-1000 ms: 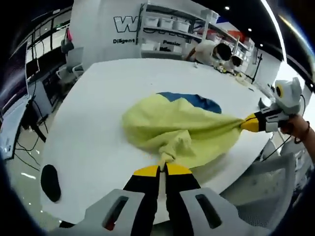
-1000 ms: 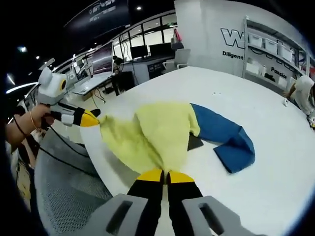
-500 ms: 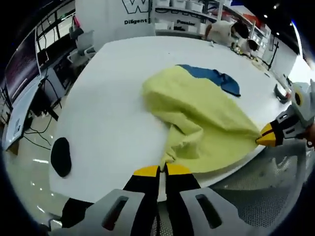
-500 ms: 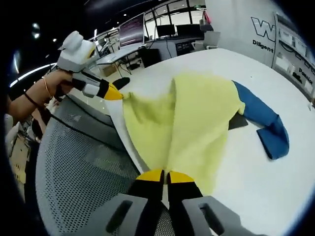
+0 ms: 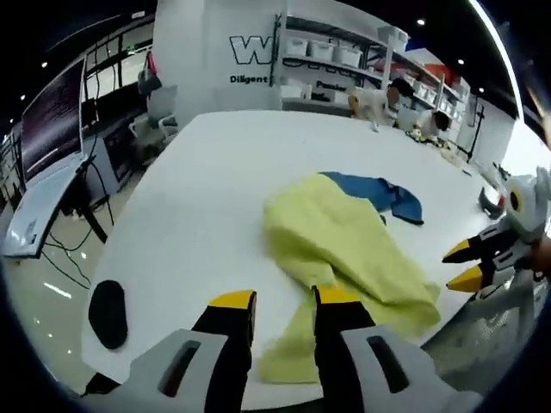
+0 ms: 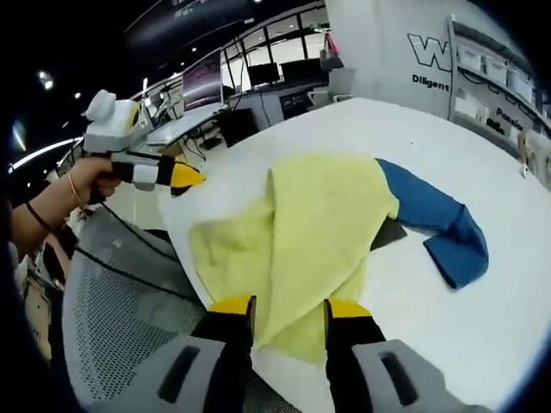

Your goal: Fold the garment on the visible template until the final outline fits inside the template.

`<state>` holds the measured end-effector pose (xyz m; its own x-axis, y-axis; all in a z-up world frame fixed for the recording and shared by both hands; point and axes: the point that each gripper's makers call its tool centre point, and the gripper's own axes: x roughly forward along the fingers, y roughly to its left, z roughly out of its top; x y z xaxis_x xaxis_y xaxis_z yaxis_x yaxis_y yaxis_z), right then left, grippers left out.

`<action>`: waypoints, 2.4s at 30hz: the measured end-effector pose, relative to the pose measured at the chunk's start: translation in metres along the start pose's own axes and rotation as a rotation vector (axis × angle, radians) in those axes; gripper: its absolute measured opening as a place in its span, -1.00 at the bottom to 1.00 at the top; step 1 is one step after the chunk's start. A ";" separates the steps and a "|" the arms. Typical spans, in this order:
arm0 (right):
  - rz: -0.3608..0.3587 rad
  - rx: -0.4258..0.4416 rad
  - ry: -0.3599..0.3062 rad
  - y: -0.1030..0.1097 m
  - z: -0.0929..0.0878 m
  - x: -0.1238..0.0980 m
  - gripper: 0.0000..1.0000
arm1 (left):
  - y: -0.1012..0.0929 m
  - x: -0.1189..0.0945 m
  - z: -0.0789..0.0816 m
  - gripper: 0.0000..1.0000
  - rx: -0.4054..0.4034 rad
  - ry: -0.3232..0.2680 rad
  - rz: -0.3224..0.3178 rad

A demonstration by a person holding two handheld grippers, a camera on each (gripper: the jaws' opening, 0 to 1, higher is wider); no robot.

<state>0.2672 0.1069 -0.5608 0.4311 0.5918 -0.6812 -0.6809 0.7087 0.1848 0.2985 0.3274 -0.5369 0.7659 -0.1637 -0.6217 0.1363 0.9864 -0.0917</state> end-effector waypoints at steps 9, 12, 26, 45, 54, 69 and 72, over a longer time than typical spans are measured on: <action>-0.035 0.065 -0.097 -0.019 0.032 -0.001 0.20 | 0.003 0.027 0.033 0.09 -0.099 -0.061 -0.053; -0.044 0.074 -0.115 -0.026 0.039 0.001 0.34 | 0.004 0.037 0.034 0.18 -0.058 -0.035 -0.050; -0.057 0.088 -0.140 -0.047 0.051 0.015 0.74 | 0.003 0.092 0.039 0.12 -0.162 0.046 -0.143; -0.057 0.121 -0.143 -0.072 0.068 0.037 0.80 | 0.000 0.156 0.020 -0.56 -0.236 0.182 -0.209; -0.041 0.185 -0.162 -0.076 0.071 0.037 0.71 | -0.024 0.146 0.042 -0.99 -0.155 0.102 -0.271; -0.065 0.301 -0.217 -0.093 0.075 0.025 0.62 | -0.138 0.098 0.065 -0.99 -0.024 -0.021 -0.486; -0.072 0.332 -0.233 -0.098 0.077 0.024 0.58 | -0.163 0.092 0.058 -0.99 0.048 -0.025 -0.516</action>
<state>0.3896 0.0809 -0.5405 0.6194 0.5800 -0.5291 -0.4322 0.8146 0.3870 0.3837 0.1511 -0.5342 0.6060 -0.6296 -0.4862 0.5287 0.7755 -0.3452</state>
